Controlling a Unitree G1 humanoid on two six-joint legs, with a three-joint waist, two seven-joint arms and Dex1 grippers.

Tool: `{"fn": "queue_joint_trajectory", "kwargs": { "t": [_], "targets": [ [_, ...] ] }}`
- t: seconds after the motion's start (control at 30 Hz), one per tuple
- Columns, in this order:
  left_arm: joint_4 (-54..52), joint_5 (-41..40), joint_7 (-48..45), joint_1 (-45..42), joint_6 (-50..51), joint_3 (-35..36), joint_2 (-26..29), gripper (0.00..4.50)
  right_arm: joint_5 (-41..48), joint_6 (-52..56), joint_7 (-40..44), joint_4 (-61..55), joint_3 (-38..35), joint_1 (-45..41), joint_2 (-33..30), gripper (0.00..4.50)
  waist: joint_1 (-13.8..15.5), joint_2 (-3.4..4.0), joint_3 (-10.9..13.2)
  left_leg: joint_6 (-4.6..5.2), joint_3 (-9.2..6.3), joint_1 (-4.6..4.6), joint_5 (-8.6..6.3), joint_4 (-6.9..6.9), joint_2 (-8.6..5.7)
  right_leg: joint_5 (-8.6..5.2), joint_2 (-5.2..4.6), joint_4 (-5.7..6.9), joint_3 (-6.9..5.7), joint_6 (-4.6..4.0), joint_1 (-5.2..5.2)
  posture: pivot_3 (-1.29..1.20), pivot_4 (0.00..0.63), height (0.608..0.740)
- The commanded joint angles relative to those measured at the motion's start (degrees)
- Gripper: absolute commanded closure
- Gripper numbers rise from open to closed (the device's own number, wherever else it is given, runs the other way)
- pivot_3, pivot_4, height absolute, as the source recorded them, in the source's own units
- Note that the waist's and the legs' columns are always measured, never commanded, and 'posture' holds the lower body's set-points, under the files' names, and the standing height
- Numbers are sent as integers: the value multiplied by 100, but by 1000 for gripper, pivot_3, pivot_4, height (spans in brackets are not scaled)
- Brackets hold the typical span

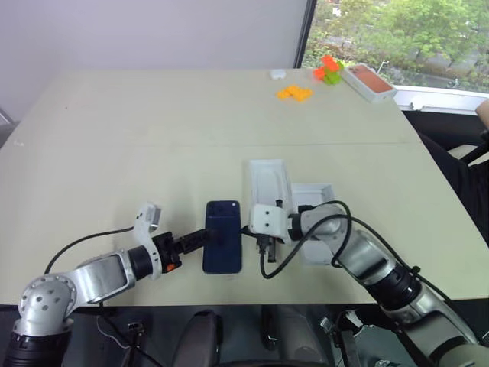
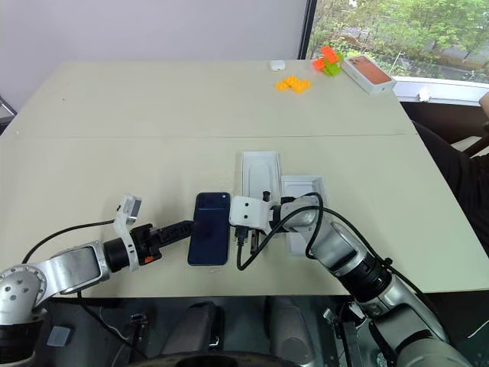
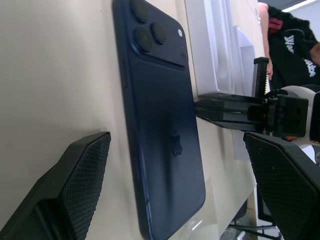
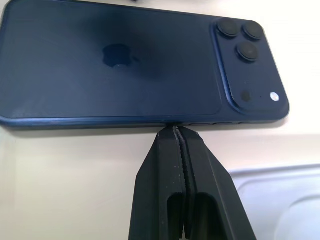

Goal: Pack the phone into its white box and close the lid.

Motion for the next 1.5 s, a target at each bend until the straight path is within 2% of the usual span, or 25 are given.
{"fn": "queue_joint_trajectory", "kwargs": {
  "t": [0.03, 0.67, 0.97, 1.5],
  "targets": [
    [7, -317, 296, 29, -157, -236, 12, 0, -101, -187, 34, 31, 118, -82, 141, 4443, 2, 0, 0, 0, 0, 2, 0, 0, 0, 0, 0, 0, 0, 0, 2, 0, 150, 740],
    [-135, -1039, 876, -126, -713, -808, 11, 0, -255, -706, 246, 465, 114, -157, 518, 4443, 3, 2, -4, -4, -1, 38, 2, 0, -1, -2, 8, 0, 0, -4, 37, 0, 150, 740],
    [-156, -1080, 1280, -391, -913, -977, -348, 0, -361, -937, 335, 501, 83, -158, 557, 4443, 20, 1, -6, -6, -2, 43, 4, 0, -6, -2, 5, 0, 0, -3, 44, 0, 150, 740],
    [-402, -1080, 957, -455, -720, -1028, -326, 0, -507, -1087, 449, 574, 17, -122, 648, 4443, 12, 2, -5, -6, -5, 38, 4, -1, -8, -3, 5, -8, -1, -3, 44, 0, 150, 740]
  ]
}}
